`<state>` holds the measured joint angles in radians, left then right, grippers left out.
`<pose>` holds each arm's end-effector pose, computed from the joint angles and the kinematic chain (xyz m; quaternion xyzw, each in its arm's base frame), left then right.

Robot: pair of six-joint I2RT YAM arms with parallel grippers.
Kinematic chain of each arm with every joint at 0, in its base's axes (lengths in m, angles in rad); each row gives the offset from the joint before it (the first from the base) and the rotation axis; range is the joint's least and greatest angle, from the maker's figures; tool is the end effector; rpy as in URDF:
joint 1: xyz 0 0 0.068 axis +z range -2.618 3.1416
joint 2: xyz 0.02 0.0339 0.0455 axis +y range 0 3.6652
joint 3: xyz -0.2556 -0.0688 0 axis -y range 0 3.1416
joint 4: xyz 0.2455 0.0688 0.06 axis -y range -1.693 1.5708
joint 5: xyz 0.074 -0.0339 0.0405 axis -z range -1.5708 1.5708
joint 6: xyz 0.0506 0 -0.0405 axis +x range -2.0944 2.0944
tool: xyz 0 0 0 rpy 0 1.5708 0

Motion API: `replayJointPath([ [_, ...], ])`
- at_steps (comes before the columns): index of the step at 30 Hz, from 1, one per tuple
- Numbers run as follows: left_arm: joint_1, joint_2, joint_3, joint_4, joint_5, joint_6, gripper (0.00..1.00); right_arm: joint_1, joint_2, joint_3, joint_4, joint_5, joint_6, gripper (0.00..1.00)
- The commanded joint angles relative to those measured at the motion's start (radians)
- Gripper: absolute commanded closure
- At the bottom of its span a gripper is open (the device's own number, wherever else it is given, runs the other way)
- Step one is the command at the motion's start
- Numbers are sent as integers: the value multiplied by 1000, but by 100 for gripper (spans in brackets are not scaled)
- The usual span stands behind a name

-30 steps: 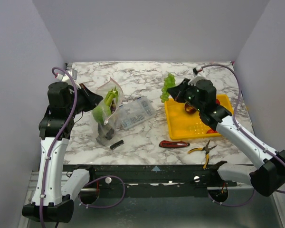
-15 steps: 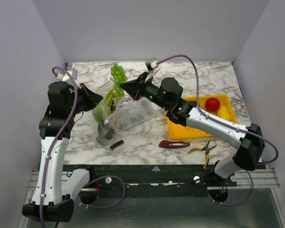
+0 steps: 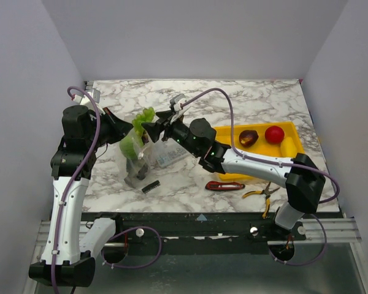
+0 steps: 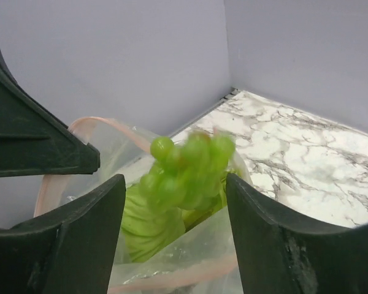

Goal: Place the food in the zip-top bag and seal the zipper
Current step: Place the fake fruit in the zipper food storage bag, then adjust the zipper food storage bag at the center of the board.

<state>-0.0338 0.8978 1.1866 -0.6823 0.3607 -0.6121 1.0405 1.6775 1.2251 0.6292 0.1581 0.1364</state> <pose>0.1903 -0.0243 0.3943 -0.1378 0.8126 -0.3148 0.4706 0.2174 0.3551 0.3361 -0.2251 0.6021 0.3821 0.6639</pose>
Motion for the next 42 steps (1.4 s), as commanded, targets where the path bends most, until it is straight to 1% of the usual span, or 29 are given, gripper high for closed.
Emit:
replayJointPath([
  [1, 5, -22, 1, 49, 33, 2, 100, 0, -13, 76, -175, 5, 36, 30],
  [3, 5, -24, 1, 50, 32, 0, 100, 0, -21, 99, -250, 45, 74, 30],
  [5, 5, -25, 1, 49, 31, 2, 100, 0, -42, 108, -305, 135, 120, 30],
  [8, 5, -29, -1, 48, 29, 4, 100, 0, -33, 196, -491, 302, 197, 30],
  [9, 5, -28, 0, 47, 29, 5, 100, 0, -34, 217, -552, 316, 226, 31],
  [10, 5, -28, 1, 46, 30, 5, 100, 0, -41, 221, -574, 311, 245, 31],
  [13, 5, -29, 2, 46, 31, 5, 100, 0, -89, 180, -577, 275, 286, 30],
  [16, 5, -31, 0, 47, 35, 3, 100, -1, -132, 155, -580, 276, 299, 26],
  [18, 5, -32, -1, 47, 38, 3, 100, -2, -151, 121, -553, 256, 287, 25],
  [20, 5, -34, -1, 47, 38, 3, 100, -7, -160, 83, -502, 198, 250, 25],
  [22, 5, -35, 1, 48, 38, 3, 100, -10, -156, 66, -484, 176, 249, 28],
  [23, 5, -36, 1, 46, 39, 3, 100, -14, -157, 57, -475, 166, 251, 33],
  [25, 5, -37, 2, 45, 38, 3, 100, -18, -164, 31, -451, 164, 264, 39],
  [29, 5, -37, 5, 41, 37, 5, 100, -38, -170, -16, -411, 115, 297, 39],
  [34, 5, -37, 6, 41, 44, 3, 100, -43, -112, 20, -421, 84, 313, 40],
  [35, 5, -37, 4, 42, 42, 3, 100, -43, -99, 36, -422, 76, 309, 42],
  [37, 5, -40, 2, 41, 42, 3, 100, -43, -72, 66, -442, 52, 313, 50],
  [39, 5, -43, 5, 36, 38, 5, 100, -43, -59, 76, -444, 36, 322, 56],
  [42, 5, -44, 13, 31, 33, 10, 100, -43, -63, 76, -425, 37, 328, 57],
])
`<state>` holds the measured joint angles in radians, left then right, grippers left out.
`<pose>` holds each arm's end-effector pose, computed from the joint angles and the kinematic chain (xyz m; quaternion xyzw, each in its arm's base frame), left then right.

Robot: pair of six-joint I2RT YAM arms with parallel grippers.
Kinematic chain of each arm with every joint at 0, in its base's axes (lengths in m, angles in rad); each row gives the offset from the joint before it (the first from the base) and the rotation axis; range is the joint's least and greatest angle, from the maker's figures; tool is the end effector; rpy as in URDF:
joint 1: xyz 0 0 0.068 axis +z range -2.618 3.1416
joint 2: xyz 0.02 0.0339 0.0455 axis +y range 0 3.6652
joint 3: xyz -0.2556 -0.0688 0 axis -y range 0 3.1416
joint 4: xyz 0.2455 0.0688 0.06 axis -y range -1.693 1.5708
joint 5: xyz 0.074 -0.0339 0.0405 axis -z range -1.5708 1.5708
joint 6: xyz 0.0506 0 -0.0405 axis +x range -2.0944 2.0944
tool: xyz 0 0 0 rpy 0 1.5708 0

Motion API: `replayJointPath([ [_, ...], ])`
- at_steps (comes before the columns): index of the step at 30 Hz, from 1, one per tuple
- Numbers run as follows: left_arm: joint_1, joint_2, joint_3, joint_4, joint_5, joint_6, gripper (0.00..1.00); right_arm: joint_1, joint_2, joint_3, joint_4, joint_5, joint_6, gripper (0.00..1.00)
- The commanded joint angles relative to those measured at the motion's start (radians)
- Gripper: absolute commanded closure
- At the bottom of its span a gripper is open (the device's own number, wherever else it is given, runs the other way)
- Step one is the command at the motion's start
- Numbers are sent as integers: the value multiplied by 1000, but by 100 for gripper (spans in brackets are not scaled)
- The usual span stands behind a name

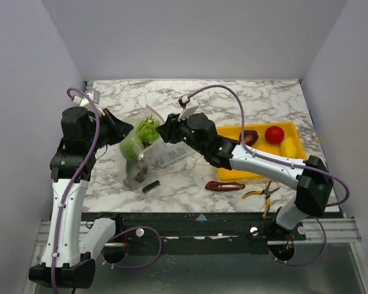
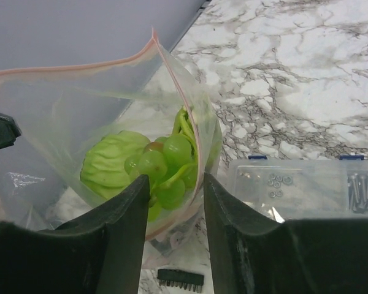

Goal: Place the food in the zip-top bag and seal the zipper
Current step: Adjust the zipper food storage bag at the center of the board.

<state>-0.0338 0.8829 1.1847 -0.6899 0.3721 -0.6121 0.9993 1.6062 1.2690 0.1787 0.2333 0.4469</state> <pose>0.1857 -0.0247 0.3954 -0.1338 0.8114 -0.3195 0.4708 0.2274 0.3320 0.3249 -0.1334 0.7477 0.3601 0.5418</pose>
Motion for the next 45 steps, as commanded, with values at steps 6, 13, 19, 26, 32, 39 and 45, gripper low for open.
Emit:
replayJointPath([
  [6, 5, -29, 18, 38, 27, 11, 100, -18, 25, 157, -97, 24, -23, 41],
  [13, 5, -30, 16, 43, 39, 8, 100, -46, 154, 376, -317, -9, -82, 34],
  [19, 5, -28, 21, 39, 40, 12, 100, -52, 251, 462, -349, -3, -165, 38],
  [26, 5, -21, 38, 17, -5, 31, 100, -53, 334, 601, -396, -93, -182, 84],
  [32, 6, -49, 203, -119, -330, 22, 100, -11, 384, 899, -562, -204, -8, 100],
  [39, 5, -113, -69, 0, -372, -83, 100, 9, 385, 687, -265, -242, 158, 100],
  [45, 113, 27, 2, -77, -200, -37, 100, 9, 488, 742, -261, -267, 137, 100],
])
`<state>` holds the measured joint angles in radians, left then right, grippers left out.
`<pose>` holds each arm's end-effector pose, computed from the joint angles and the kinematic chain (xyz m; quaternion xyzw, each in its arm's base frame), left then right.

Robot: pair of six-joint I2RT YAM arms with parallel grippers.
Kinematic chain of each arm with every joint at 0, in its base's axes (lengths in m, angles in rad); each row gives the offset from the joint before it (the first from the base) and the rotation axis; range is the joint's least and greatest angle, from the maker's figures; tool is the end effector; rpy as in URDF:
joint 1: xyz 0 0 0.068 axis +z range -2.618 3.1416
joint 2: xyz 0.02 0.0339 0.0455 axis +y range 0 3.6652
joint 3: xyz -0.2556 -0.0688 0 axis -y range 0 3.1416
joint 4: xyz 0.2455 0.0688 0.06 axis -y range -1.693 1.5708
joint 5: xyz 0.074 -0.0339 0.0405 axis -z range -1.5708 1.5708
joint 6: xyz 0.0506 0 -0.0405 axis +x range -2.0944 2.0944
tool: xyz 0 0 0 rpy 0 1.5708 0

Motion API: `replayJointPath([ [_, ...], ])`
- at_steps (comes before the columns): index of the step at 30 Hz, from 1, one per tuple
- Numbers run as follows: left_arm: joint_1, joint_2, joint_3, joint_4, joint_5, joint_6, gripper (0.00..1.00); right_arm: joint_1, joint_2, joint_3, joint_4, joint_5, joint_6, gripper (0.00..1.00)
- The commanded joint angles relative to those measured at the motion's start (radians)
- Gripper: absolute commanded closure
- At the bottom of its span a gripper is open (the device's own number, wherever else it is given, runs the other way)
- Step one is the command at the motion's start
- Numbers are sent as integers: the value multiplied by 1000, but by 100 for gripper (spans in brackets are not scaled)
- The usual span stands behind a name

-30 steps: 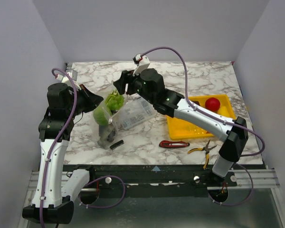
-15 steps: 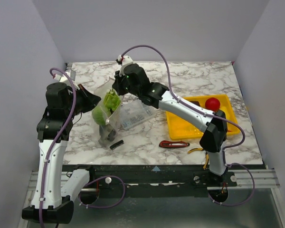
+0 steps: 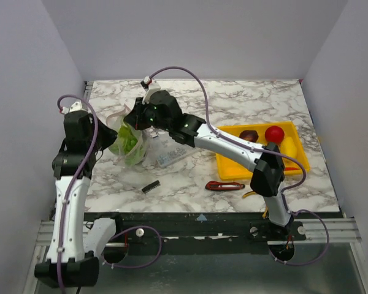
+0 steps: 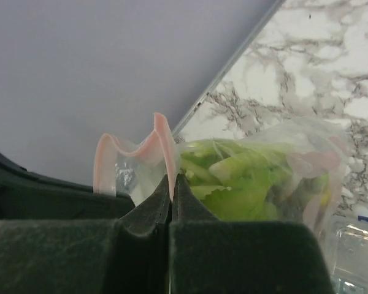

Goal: Place the food in the zip-top bag and seal the zipper
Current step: Adjust the zipper food storage bag at the center of the board.

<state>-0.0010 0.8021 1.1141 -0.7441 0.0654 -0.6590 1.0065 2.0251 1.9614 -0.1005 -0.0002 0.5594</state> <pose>0.1706 -0.0035 0.3776 -0.2553 0.8023 -0.2006 0.5008 0.2695 0.4258 0.3671 -0.1692 0.7437 0.4562 0.4584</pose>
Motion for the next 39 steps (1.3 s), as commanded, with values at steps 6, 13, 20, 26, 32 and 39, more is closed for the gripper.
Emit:
replayJointPath([
  [6, 84, -10, 187, 31, 199, -31, 100, 3, 32, 148, -1, -41, 19, 100],
  [13, 84, -38, 106, 20, 124, -21, 100, 3, 4, 74, 71, -69, 68, 100],
  [20, 96, -21, 104, -30, 65, 36, 100, 3, 6, 64, -4, -4, -44, 99],
  [26, 96, -49, 161, -35, 96, 1, 100, 4, 2, 127, -79, 45, -118, 90],
  [32, 98, -14, 127, -3, 158, -24, 100, 3, 18, 159, -134, 50, -109, 78],
  [39, 98, -15, 120, 17, 155, -23, 100, -5, -115, 126, -284, 68, -124, 41],
])
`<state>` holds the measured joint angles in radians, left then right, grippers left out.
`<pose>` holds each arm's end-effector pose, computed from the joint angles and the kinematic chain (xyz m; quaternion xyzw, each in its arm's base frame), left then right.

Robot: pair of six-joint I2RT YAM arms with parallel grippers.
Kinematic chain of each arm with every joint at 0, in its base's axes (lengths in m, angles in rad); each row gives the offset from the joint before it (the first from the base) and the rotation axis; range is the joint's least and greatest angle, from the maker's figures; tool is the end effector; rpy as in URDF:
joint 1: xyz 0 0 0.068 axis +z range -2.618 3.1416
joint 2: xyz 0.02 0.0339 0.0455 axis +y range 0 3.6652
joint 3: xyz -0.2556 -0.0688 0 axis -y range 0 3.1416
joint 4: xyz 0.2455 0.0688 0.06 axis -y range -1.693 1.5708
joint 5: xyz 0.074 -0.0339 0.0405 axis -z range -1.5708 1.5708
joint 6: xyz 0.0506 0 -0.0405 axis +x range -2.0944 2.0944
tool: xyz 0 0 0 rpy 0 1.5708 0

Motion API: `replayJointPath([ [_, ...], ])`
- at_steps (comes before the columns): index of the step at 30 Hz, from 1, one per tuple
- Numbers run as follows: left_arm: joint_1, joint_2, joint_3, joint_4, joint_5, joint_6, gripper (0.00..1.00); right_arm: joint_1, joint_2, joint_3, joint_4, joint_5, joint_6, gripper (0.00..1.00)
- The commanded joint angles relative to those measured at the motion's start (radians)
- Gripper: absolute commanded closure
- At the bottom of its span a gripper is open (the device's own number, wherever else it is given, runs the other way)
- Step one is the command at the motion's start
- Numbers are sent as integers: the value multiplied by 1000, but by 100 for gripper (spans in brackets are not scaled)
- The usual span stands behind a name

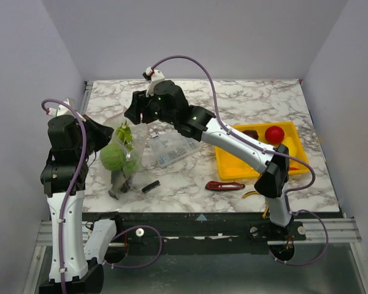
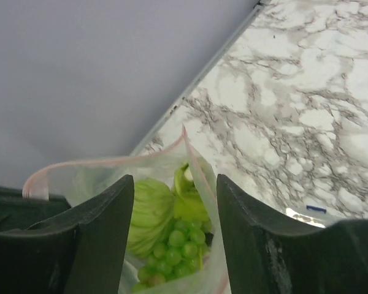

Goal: Place the food in the zip-top bag and seal the zipper
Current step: Adjust the zipper food storage bag at the center of the board, then pick up the fake fruit from the bin.

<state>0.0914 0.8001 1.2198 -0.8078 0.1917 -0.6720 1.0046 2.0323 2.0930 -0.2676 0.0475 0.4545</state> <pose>0.1564 0.0047 0.4049 -0.2583 0.7868 -0.2350 0.5090 0.2687 0.4182 0.3916 -0.1964 0.7510 0.4063 0.4820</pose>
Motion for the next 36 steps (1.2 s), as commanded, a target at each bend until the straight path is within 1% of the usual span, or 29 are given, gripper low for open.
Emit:
replayJointPath([
  [1, 5, -12, 14, 81, 27, -7, 100, -6, -163, -37, -130, 25, -21, 39],
  [4, 6, -9, 12, 86, 24, -3, 100, -19, -289, -160, -154, 84, -28, 37],
  [7, 6, -2, 12, 86, 35, 2, 100, -76, -424, -336, -164, 158, -28, 36],
  [9, 6, 3, 7, 88, 42, 2, 100, -148, -509, -454, -166, 183, -9, 36],
  [14, 1, 28, 8, 81, 57, 8, 100, -396, -705, -763, -148, 212, 61, 36],
  [16, 1, 36, 9, 86, 69, 2, 100, -471, -752, -859, -156, 308, 69, 32],
  [17, 1, 40, 10, 89, 75, -1, 100, -500, -766, -901, -162, 354, 81, 27],
  [18, 1, 44, 12, 92, 82, -4, 100, -539, -775, -934, -166, 373, 93, 22],
  [19, 1, 49, 13, 95, 88, -7, 100, -588, -777, -974, -166, 380, 114, 14],
  [20, 0, 52, 13, 98, 96, -8, 100, -639, -774, -1010, -154, 357, 136, 7],
  [21, -1, 55, 12, 101, 103, -9, 100, -711, -763, -1052, -135, 283, 149, 3],
  [23, 0, 59, 9, 105, 112, -10, 100, -820, -726, -1100, -109, 153, 167, 2],
  [25, -2, 60, 8, 103, 115, -8, 100, -849, -693, -1137, -64, 109, 168, 1],
  [27, -4, 60, 5, 104, 118, -10, 100, -853, -665, -1161, -11, 62, 165, 1],
  [29, -4, 61, -1, 111, 131, -15, 100, -853, -638, -1173, 25, 49, 187, 0],
  [36, -5, 56, -15, 123, 153, -24, 100, -856, -555, -1197, 98, 74, 210, 0],
])
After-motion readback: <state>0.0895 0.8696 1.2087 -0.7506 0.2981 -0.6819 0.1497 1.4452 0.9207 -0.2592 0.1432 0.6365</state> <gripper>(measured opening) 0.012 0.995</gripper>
